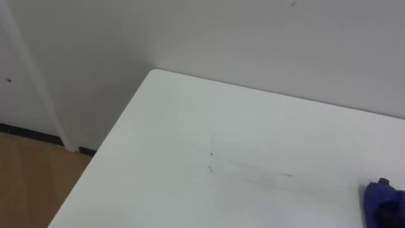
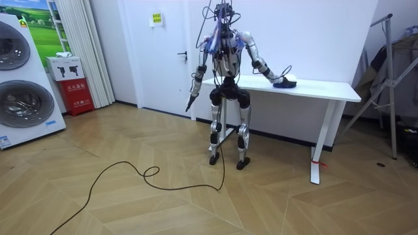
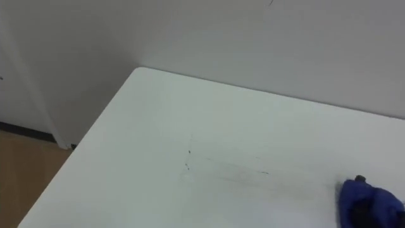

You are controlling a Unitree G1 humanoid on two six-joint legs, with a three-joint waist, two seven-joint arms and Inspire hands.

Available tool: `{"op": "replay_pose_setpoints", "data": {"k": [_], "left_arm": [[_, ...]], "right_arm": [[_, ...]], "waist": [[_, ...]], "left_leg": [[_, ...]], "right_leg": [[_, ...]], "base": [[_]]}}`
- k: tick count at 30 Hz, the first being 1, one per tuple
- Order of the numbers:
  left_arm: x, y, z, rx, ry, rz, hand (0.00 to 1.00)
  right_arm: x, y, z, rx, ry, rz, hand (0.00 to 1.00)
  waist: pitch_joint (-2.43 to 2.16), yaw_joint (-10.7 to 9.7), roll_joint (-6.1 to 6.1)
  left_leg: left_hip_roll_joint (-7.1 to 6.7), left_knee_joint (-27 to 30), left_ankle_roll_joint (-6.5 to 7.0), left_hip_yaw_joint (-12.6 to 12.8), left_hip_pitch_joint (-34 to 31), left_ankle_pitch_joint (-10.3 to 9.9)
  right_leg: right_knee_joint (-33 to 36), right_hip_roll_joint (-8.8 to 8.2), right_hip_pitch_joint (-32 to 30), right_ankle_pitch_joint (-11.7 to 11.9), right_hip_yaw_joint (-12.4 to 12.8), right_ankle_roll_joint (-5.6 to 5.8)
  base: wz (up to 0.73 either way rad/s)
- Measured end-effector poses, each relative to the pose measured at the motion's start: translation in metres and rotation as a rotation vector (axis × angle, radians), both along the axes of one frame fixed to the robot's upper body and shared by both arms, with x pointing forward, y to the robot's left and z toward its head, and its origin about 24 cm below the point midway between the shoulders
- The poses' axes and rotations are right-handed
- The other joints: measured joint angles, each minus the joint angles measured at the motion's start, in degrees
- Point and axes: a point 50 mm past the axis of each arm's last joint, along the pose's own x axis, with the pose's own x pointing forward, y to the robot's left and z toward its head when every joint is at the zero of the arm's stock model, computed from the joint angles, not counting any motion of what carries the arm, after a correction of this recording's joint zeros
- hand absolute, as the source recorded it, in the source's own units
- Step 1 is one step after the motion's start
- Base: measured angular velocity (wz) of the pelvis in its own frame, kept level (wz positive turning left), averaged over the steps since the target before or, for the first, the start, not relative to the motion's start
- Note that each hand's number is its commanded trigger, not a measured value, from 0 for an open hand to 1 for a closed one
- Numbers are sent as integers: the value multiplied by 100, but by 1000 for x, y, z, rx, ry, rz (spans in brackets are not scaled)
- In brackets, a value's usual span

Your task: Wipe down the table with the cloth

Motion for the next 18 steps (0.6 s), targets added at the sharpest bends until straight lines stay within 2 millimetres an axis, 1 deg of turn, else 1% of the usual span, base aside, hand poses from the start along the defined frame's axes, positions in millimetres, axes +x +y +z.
{"op": "replay_pose_setpoints", "data": {"k": [2,3,4,5,6,7,8,9,10,11,12,13,14,15,16,17,18], "left_arm": [[3,-2,-1,-5,-4,-10,0],[5,-5,-2,-15,-4,-23,0],[4,-9,-5,-28,6,-23,0],[5,-11,-6,-34,12,-28,0],[5,-14,-9,-45,27,-36,0],[7,-19,-11,-61,43,-53,0],[7,-22,-12,-68,45,-60,0],[8,-27,-14,-82,50,-69,0],[12,-30,-16,-94,54,-80,0],[15,-31,-17,-99,57,-86,0],[21,-32,-18,-107,50,-100,0],[26,-33,-18,-107,46,-122,0],[25,-33,-18,-106,52,-129,0],[22,-33,-18,-107,57,-130,0],[15,-33,-18,-107,79,-131,0],[11,-34,-18,-118,92,-126,0],[10,-35,-18,-126,94,-122,0]], "right_arm": [[6,1,1,1,-6,7,100],[16,3,3,4,-8,21,100],[25,6,4,1,-8,24,100],[31,9,5,-2,-5,27,100],[45,17,6,-16,8,62,100],[64,30,11,-32,9,139,100],[77,39,14,-40,8,197,100],[108,65,21,-52,-11,341,100],[140,95,29,-82,-30,498,100],[155,108,35,-95,-47,563,100],[183,135,47,-120,-82,693,100],[203,156,61,-145,-127,788,100],[209,165,65,-150,-146,821,100],[218,176,69,-151,-160,865,100],[221,180,67,-146,-142,891,100],[223,179,67,-156,-129,894,100],[221,177,65,-156,-118,888,100]], "waist": [[7,37,-4],[16,85,13],[25,231,49],[27,308,52],[34,405,58],[49,513,68],[62,579,68],[113,746,91],[203,903,115],[248,984,129],[305,1087,153],[322,1205,180],[319,1267,177],[307,1413,197],[305,1462,211],[309,1460,198],[311,1460,200]], "left_leg": [[1,-48,-2,39,29,-14],[15,-86,-3,141,67,-11],[54,-112,-4,311,103,-15],[81,-114,-12,360,107,-25],[119,-114,-24,474,109,-39],[137,-114,-31,553,103,-41],[140,-118,-35,591,101,-42],[142,-120,-37,622,101,-41],[152,-69,-44,600,65,-44],[155,-41,-47,584,32,-45],[168,63,-52,537,-81,-67],[164,172,-49,422,-219,-88],[149,192,-48,349,-257,-88],[125,209,-17,258,-275,-74],[117,227,-3,133,-282,-81],[95,258,15,20,-339,-92],[99,271,20,4,-392,-89]], "right_leg": [[-2,9,-11,0,47,1],[21,26,-43,34,137,-23],[24,65,-66,89,295,-56],[28,87,-104,114,360,-76],[27,104,-154,143,386,-101],[90,120,-228,150,453,-119],[144,123,-282,135,497,-131],[226,135,-375,84,568,-110],[281,137,-412,53,555,-112],[304,129,-460,20,543,-114],[389,111,-576,-27,491,-127],[490,72,-655,-77,378,-155],[519,62,-669,-81,351,-180],[576,2,-661,-119,215,-194],[638,-81,-617,-191,27,-182],[735,-191,-614,-222,-182,-171],[743,-208,-626,-219,-239,-170]], "base": [[-16],[-53],[-64],[-66],[-50],[-41],[-40],[-25],[-15],[15],[40],[50],[58],[56],[64],[51],[25]]}}
